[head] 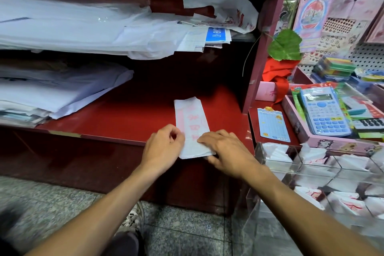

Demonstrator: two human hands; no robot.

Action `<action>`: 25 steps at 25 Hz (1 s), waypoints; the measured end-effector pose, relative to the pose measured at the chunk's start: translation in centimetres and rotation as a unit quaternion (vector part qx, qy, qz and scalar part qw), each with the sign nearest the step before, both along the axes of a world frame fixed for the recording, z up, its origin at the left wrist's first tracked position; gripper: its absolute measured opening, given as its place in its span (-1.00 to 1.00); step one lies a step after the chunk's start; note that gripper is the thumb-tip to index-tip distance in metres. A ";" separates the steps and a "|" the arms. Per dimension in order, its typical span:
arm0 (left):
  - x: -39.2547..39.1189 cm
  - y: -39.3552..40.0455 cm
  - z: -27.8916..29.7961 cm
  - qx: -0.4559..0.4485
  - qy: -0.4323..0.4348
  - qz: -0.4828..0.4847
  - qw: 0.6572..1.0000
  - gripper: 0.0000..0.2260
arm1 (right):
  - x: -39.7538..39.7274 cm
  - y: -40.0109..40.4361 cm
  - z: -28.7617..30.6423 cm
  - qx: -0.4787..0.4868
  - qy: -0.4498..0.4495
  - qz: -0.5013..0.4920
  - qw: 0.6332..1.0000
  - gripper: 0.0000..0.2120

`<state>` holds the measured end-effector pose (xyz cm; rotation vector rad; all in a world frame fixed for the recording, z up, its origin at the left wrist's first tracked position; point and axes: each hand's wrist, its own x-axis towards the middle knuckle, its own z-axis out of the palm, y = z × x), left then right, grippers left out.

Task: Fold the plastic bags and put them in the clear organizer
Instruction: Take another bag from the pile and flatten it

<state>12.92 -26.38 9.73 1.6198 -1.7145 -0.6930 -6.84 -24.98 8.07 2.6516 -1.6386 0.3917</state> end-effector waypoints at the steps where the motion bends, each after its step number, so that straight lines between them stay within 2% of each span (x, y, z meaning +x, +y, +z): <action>1: 0.7 -0.2 -0.1 -0.069 -0.059 -0.044 0.995 -0.86 | -0.1 -0.1 -0.1 -0.004 -0.027 -0.002 1.000 -0.57; 2: 1.5 -0.3 -0.2 -0.098 -0.087 -0.109 0.985 -0.73 | -0.1 -0.2 -0.2 -0.004 -0.049 -0.004 0.999 -0.61; 4: 2.7 -0.5 -1.1 -0.097 -0.151 -0.222 0.958 -0.53 | -0.2 -0.2 -0.6 -0.005 -0.098 -0.008 0.995 -0.68; 6: 3.0 -0.7 -2.3 -0.122 -0.205 -0.253 0.937 -0.51 | -0.3 -0.4 -0.6 0.004 -0.166 -0.029 0.986 -0.74; 8: 2.8 -0.8 -2.8 -0.153 -0.147 -0.209 0.955 -0.67 | -0.4 -0.6 -0.3 0.033 -0.229 -0.049 0.972 -0.80; 10: 2.6 -1.1 -2.8 -0.147 -0.063 -0.163 0.974 -0.86 | -0.5 -0.9 -0.1 0.044 -0.259 -0.059 0.963 -0.75; 11: 2.6 -1.2 -2.8 -0.136 -0.041 -0.150 0.978 -0.88 | -0.5 -0.9 -0.2 0.042 -0.265 -0.066 0.961 -0.74; 13: 2.7 -1.2 -2.8 -0.119 -0.017 -0.127 0.985 -0.80 | -0.5 -0.9 -0.3 0.044 -0.300 -0.084 0.949 -0.84; 15: 2.6 -1.3 -2.6 -0.110 0.019 -0.104 0.988 -0.83 | -0.4 -0.8 0.1 0.067 -0.342 -0.109 0.931 -0.78; 17: 2.3 -1.4 -2.3 -0.098 0.053 -0.072 0.991 -0.93 | -0.2 -1.0 0.2 0.083 -0.362 -0.134 0.919 -0.71; 23: 1.3 -1.6 -2.0 -0.050 0.085 -0.005 0.995 -0.86 | 0.6 -1.6 0.4 0.083 -0.337 -0.165 0.923 -0.66; 25: 1.3 -1.5 -2.0 -0.091 0.017 -0.017 0.996 -0.73 | 0.7 -1.8 0.4 0.083 -0.328 -0.185 0.923 -0.67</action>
